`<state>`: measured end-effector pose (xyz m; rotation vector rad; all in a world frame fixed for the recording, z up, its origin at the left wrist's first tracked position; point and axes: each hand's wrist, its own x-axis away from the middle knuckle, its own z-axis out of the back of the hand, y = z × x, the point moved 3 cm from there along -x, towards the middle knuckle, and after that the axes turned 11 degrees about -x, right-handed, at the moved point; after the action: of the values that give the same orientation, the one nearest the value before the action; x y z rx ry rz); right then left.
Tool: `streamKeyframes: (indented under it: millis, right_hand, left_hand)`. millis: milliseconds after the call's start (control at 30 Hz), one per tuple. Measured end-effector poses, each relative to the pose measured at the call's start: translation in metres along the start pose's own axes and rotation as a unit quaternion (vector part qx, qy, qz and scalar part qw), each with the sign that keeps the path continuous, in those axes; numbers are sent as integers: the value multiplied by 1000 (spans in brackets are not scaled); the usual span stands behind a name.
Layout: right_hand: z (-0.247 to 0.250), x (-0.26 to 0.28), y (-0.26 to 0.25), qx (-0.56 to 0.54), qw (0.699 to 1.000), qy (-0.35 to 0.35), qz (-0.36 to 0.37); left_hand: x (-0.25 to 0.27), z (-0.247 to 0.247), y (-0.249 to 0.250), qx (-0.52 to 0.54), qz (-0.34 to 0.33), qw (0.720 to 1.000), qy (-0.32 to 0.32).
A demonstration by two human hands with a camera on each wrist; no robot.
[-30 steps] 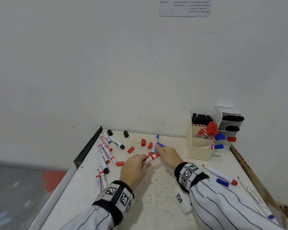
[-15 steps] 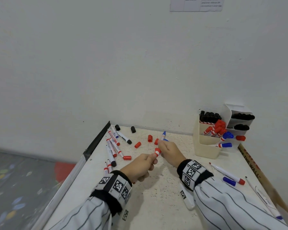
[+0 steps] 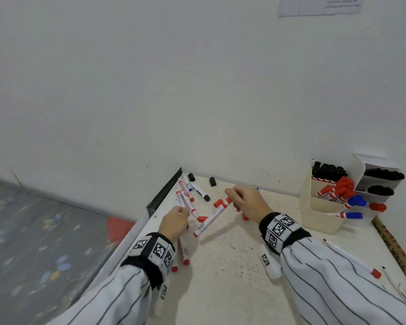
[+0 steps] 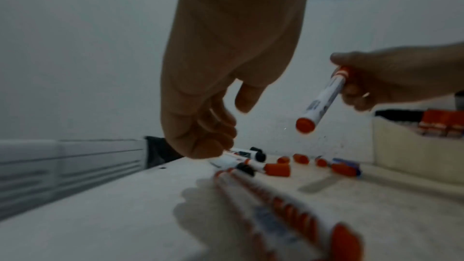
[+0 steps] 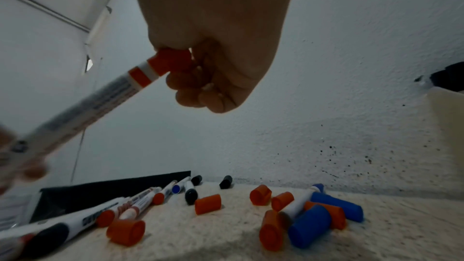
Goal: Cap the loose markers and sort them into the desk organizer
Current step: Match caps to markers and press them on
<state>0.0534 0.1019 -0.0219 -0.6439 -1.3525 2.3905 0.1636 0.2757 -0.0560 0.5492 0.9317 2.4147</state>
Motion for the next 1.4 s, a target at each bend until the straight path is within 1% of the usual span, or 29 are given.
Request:
streamKeyframes:
  millis: [33,67,133,167,233,300,400,500,567,633,700,800,900,1000,1100,1167,1300,1367,1400]
  right_hand:
    - [4,-3,1,-17,999,29,-1]
    - [9,-5,1,-36,998,55,-3]
    - [20,-8,3,-70,993,98,-10]
    - [26,-10,3,-72,991,115,-10]
    - [43,-12,3,-65,987,145,0]
    - [65,-13,3,-66,981,185,7]
    - [110,-13,7,-56,967,249,9]
    - [158,-1,9,-31,948,316,-1]
    - [185,14,6,28,933,359,-3]
    - [204,29,5,94,917,387,8]
    - [213,39,8,125,913,388,-15]
    - [216,46,16,140,913,380,-52]
    - [217,45,25,143,917,368,-59]
    - [217,39,39,157,917,358,-79]
    - [211,36,50,151,916,359,-97]
    - [206,33,57,180,916,340,-114]
    - [193,26,67,274,915,259,-142]
    - [186,24,71,326,900,241,-161]
    - [182,24,68,355,886,240,-180]
  left_hand:
    - [-3,7,-13,-40,38,998,33]
    - [-7,10,-26,-83,66,994,27]
    - [-5,7,-38,-175,97,979,-47]
    - [-3,4,-41,-196,110,972,-71]
    - [-5,-3,-46,-146,141,975,-87]
    - [-9,-11,-47,-117,151,978,-90]
    - [-12,-21,-42,-82,180,973,-121]
    - [-13,-29,-32,8,209,968,-140]
    - [-16,-35,-26,70,207,967,-128]
    - [-19,-41,-19,108,200,967,-115]
    - [-22,-48,-13,126,193,967,-109]
    - [-28,-56,-4,148,177,968,-96]
    - [-30,-60,4,167,157,970,-81]
    - [-34,-65,6,174,127,973,-88]
    - [-31,-64,10,178,114,972,-103]
    - [-29,-64,11,190,113,968,-116]
    - [-29,-63,12,193,111,965,-138]
    - [-30,-62,12,190,106,966,-139]
    - [-30,-62,11,188,103,967,-139]
